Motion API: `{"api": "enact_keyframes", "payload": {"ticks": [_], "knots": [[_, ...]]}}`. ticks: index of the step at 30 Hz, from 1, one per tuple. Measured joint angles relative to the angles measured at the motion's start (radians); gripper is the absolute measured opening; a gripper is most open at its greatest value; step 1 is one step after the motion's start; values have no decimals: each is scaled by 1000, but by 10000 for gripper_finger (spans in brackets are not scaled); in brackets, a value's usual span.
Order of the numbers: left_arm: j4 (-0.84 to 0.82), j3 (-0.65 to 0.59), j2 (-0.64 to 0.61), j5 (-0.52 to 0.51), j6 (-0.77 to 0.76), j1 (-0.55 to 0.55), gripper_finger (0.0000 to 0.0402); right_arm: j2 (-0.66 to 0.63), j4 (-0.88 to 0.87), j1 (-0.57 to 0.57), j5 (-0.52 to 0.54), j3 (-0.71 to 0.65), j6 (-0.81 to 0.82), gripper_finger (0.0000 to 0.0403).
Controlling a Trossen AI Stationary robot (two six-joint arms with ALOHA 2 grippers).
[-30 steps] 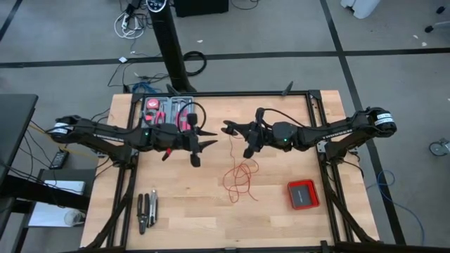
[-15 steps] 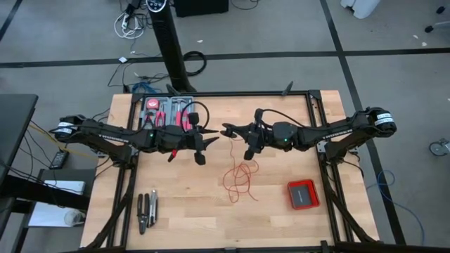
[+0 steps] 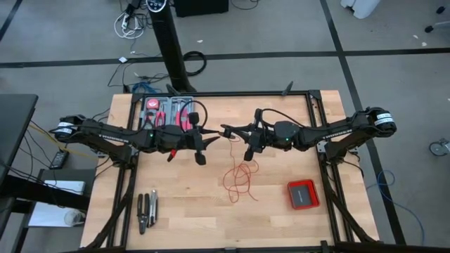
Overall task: Coil cords
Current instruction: Coil the red wire onto the spool
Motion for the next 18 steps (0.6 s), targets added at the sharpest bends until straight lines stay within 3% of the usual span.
{"api": "enact_keyframes", "payload": {"ticks": [14, 18], "knots": [[59, 1, 42, 61, 43, 0, 50, 2, -3, 0, -45, 0, 4, 2], [52, 1, 42, 67, 57, 0, 13, 2, -10, 0, -46, 0, 6, 4]]}}
